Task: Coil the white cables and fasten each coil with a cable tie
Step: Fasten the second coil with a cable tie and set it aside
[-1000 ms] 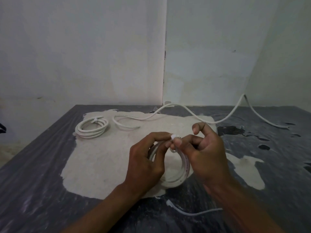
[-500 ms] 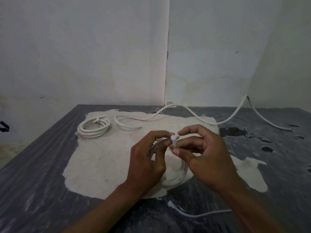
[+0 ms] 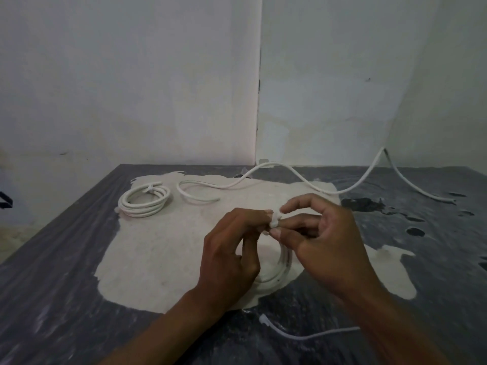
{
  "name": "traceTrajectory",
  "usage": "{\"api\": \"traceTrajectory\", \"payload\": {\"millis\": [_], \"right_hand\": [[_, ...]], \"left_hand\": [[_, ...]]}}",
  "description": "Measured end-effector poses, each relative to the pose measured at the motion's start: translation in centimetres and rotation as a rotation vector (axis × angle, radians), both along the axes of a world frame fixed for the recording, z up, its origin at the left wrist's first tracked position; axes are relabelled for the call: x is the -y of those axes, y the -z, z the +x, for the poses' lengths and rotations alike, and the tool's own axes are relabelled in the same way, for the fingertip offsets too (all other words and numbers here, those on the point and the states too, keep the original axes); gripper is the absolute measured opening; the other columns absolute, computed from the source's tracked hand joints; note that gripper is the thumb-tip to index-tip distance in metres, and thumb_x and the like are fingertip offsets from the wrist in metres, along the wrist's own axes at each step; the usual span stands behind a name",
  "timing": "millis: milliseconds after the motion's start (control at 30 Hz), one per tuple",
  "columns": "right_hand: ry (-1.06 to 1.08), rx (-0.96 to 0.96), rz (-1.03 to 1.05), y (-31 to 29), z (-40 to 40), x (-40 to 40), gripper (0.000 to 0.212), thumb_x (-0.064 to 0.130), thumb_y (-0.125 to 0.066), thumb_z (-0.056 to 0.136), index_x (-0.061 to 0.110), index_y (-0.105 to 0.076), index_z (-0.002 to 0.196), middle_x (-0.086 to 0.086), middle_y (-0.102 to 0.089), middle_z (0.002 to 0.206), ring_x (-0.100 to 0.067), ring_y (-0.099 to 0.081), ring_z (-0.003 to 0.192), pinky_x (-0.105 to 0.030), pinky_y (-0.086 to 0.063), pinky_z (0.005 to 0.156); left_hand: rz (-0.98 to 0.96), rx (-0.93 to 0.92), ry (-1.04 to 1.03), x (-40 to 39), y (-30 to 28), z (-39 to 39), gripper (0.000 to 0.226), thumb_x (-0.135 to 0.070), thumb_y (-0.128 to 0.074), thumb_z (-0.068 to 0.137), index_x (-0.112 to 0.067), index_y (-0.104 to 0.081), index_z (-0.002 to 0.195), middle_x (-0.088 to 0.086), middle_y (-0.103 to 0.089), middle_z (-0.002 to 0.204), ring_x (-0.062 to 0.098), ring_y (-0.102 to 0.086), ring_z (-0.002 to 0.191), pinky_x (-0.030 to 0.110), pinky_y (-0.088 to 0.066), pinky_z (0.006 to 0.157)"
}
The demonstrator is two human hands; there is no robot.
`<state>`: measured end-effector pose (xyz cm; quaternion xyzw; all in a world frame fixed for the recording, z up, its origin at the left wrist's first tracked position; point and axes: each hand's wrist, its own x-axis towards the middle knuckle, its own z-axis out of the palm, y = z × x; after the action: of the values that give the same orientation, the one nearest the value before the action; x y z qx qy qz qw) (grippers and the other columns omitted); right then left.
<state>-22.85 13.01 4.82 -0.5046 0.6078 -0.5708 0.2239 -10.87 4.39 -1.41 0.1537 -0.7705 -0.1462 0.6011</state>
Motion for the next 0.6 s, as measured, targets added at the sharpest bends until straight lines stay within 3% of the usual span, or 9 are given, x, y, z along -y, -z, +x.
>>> {"api": "traceTrajectory", "payload": {"millis": [167, 367, 500, 600], "right_hand": [[-0.14, -0.059, -0.045, -0.2, -1.0, 0.0, 0.017, 0.015, -0.076, 0.079, 0.02, -0.076, 0.095, 0.004, -0.077, 0.084, -0.013, -0.073, 0.08, -0.038, -0.06, 0.08], [0.066, -0.403, -0.167, 0.3, -0.8, 0.0, 0.01, 0.02, -0.075, 0.08, 0.03, -0.074, 0.082, 0.019, -0.072, 0.077, 0.003, -0.067, 0.076, -0.017, -0.056, 0.074], [0.172, -0.712, -0.236, -0.7, -0.6, 0.0, 0.007, 0.024, -0.078, 0.075, 0.025, -0.073, 0.08, 0.016, -0.061, 0.083, -0.002, -0.057, 0.078, -0.01, -0.043, 0.066], [0.139, -0.698, -0.201, -1.4, -0.5, 1.0, 0.01, 0.018, -0.077, 0.079, 0.025, -0.07, 0.079, 0.018, -0.062, 0.082, 0.001, -0.058, 0.079, -0.004, -0.039, 0.065]], "left_hand": [[-0.032, 0.019, 0.002, 0.2, 0.0, 0.1, 0.021, 0.002, -0.057, 0.085, -0.014, -0.063, 0.097, -0.005, -0.064, 0.092, 0.011, -0.062, 0.087, 0.033, -0.055, 0.071], [-0.037, 0.057, 0.022, 0.1, -0.1, -0.1, 0.018, -0.003, -0.058, 0.086, -0.017, -0.06, 0.099, -0.007, -0.062, 0.09, 0.008, -0.059, 0.084, 0.028, -0.053, 0.07], [-0.024, 0.06, 0.023, 0.1, -0.3, 0.0, 0.014, -0.008, -0.058, 0.088, -0.017, -0.059, 0.099, -0.008, -0.061, 0.091, 0.006, -0.059, 0.083, 0.029, -0.054, 0.07], [0.003, 0.031, 0.023, 0.1, -0.3, 0.1, 0.007, -0.008, -0.057, 0.089, -0.01, -0.06, 0.095, -0.002, -0.063, 0.087, 0.012, -0.061, 0.08, 0.034, -0.055, 0.067]]}}
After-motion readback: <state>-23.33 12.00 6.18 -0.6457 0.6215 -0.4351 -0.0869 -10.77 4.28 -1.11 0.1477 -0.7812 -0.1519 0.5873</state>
